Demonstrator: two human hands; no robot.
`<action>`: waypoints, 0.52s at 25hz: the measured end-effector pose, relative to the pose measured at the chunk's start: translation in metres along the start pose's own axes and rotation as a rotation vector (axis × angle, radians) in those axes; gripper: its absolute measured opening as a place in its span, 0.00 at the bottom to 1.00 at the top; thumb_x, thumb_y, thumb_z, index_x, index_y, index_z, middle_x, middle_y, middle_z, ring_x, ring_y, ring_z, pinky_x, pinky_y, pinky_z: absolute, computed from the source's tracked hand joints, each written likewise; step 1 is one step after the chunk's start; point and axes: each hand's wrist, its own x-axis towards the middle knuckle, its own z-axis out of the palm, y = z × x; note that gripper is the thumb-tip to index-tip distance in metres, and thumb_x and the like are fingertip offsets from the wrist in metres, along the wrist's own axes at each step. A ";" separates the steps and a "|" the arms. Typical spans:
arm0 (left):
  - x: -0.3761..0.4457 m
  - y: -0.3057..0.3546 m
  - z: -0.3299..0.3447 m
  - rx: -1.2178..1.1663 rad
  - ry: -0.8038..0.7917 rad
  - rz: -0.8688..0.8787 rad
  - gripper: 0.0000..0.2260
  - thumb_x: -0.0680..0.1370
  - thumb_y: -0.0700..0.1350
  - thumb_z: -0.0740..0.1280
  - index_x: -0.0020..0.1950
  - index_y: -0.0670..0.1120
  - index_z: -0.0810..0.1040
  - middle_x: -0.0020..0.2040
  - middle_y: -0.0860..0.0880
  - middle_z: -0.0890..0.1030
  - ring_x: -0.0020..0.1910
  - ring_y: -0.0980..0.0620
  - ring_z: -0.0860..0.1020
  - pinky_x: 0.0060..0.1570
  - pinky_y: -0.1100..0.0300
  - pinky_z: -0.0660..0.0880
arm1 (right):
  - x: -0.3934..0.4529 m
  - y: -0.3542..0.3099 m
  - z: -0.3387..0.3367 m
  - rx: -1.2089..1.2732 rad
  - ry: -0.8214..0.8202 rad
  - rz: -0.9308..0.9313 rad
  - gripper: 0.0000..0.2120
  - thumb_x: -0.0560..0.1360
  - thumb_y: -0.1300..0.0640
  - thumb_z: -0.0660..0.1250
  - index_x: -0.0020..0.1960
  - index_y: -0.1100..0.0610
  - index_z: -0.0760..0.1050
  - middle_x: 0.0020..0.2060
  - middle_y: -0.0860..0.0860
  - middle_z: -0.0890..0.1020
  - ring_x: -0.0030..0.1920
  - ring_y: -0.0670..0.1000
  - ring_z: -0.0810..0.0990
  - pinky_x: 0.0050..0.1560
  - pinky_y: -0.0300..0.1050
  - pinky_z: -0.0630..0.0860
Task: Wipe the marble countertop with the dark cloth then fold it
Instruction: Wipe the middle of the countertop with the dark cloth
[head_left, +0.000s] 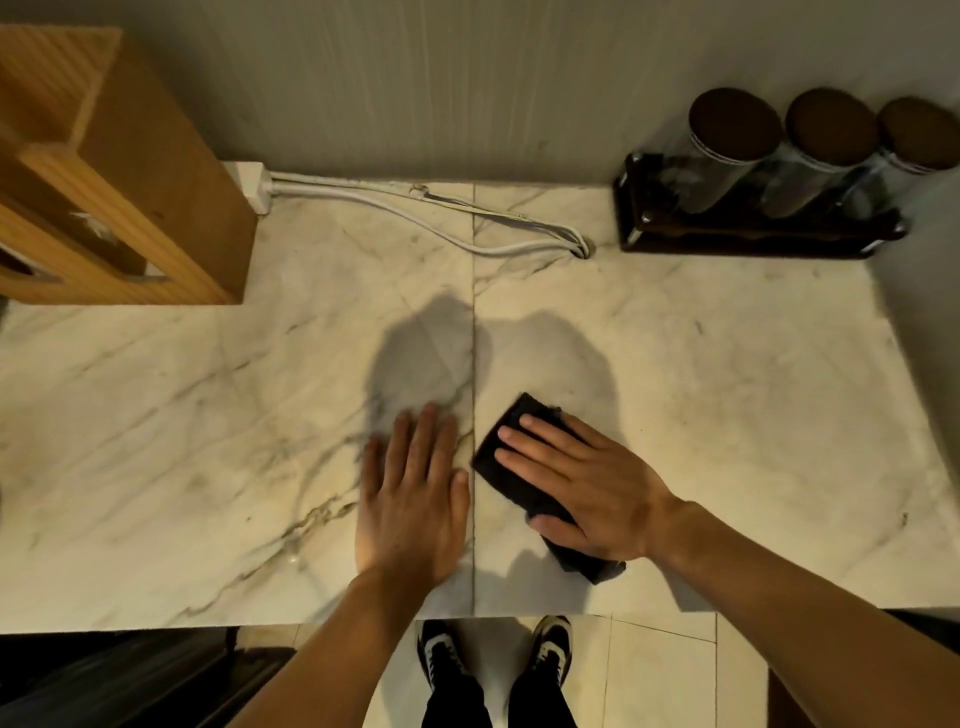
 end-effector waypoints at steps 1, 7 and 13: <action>0.001 0.001 0.000 -0.001 0.003 -0.003 0.25 0.80 0.53 0.50 0.77 0.46 0.60 0.77 0.46 0.60 0.76 0.46 0.55 0.72 0.44 0.51 | 0.005 0.007 -0.001 0.013 0.002 0.006 0.32 0.78 0.41 0.55 0.77 0.54 0.54 0.77 0.51 0.56 0.77 0.54 0.50 0.74 0.56 0.51; 0.003 0.002 -0.001 0.022 -0.023 -0.019 0.26 0.79 0.53 0.52 0.76 0.47 0.61 0.77 0.47 0.61 0.76 0.45 0.57 0.72 0.43 0.55 | 0.047 0.039 -0.014 0.005 0.033 0.164 0.32 0.78 0.41 0.52 0.77 0.53 0.53 0.77 0.50 0.55 0.77 0.51 0.49 0.75 0.55 0.52; 0.005 0.002 -0.002 0.012 -0.015 -0.026 0.25 0.78 0.53 0.55 0.74 0.48 0.66 0.75 0.47 0.65 0.76 0.45 0.58 0.71 0.42 0.55 | 0.092 0.064 -0.024 0.049 0.109 0.460 0.33 0.78 0.39 0.47 0.78 0.53 0.50 0.78 0.51 0.54 0.77 0.52 0.48 0.76 0.54 0.47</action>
